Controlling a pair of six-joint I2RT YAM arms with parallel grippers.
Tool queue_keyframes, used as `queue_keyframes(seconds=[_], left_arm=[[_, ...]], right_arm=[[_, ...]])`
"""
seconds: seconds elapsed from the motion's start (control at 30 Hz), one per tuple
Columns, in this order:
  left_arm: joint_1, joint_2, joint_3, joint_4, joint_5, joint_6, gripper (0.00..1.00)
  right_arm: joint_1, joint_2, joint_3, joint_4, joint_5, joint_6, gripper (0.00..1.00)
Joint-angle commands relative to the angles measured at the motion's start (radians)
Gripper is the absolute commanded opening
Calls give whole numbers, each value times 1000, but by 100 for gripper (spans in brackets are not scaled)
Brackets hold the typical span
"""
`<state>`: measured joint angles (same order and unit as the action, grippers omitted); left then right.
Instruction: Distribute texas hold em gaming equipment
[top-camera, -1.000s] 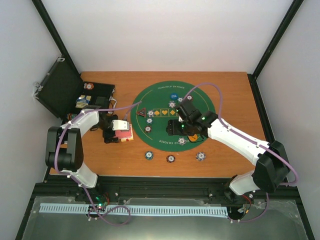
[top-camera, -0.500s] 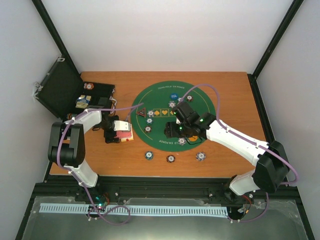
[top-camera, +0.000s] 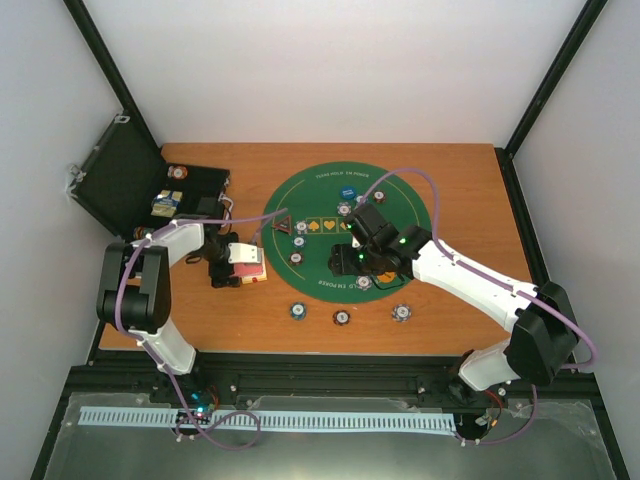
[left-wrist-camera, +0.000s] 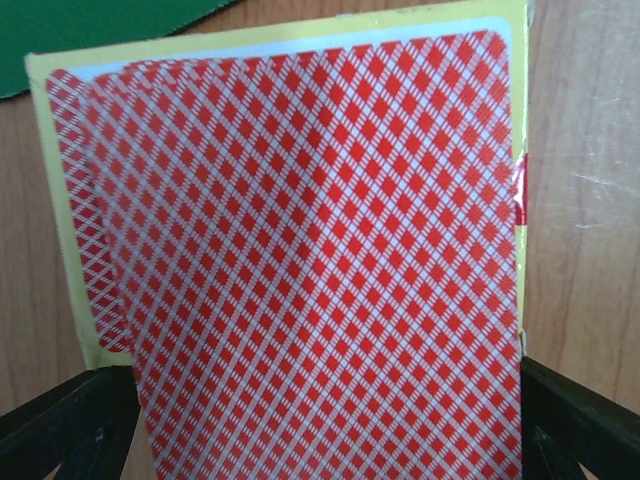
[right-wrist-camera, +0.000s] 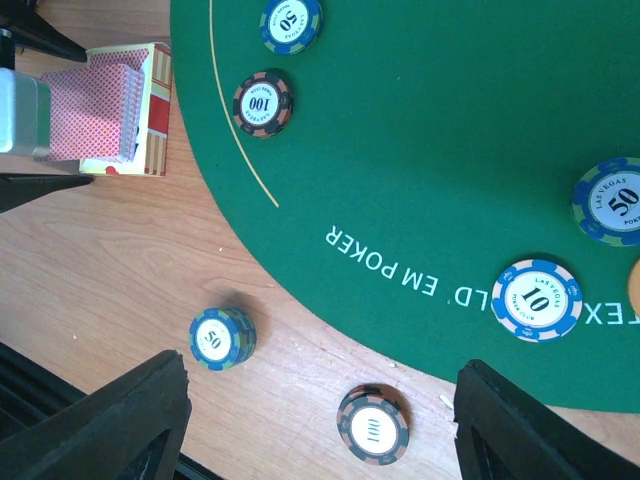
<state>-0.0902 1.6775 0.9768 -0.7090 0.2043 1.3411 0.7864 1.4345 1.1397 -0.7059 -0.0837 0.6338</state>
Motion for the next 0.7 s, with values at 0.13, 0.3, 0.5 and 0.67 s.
queue_keyframes(seconds=[0.13,0.3,0.5,0.67], left_arm=[[-3,35,4,28,19,21,95],[-3,30,14,26,29,19,82],[-1,22,25,0,8,36,71],[1,-5,25,-16,22,43,56]], right_arm=[[11,-8,1,-6,3,3,72],[11,-7,-2,-2,-2,2,71],[11,-6,-1,-1,-9,3,67],[11,-7,-4,-1,-13,1,66]])
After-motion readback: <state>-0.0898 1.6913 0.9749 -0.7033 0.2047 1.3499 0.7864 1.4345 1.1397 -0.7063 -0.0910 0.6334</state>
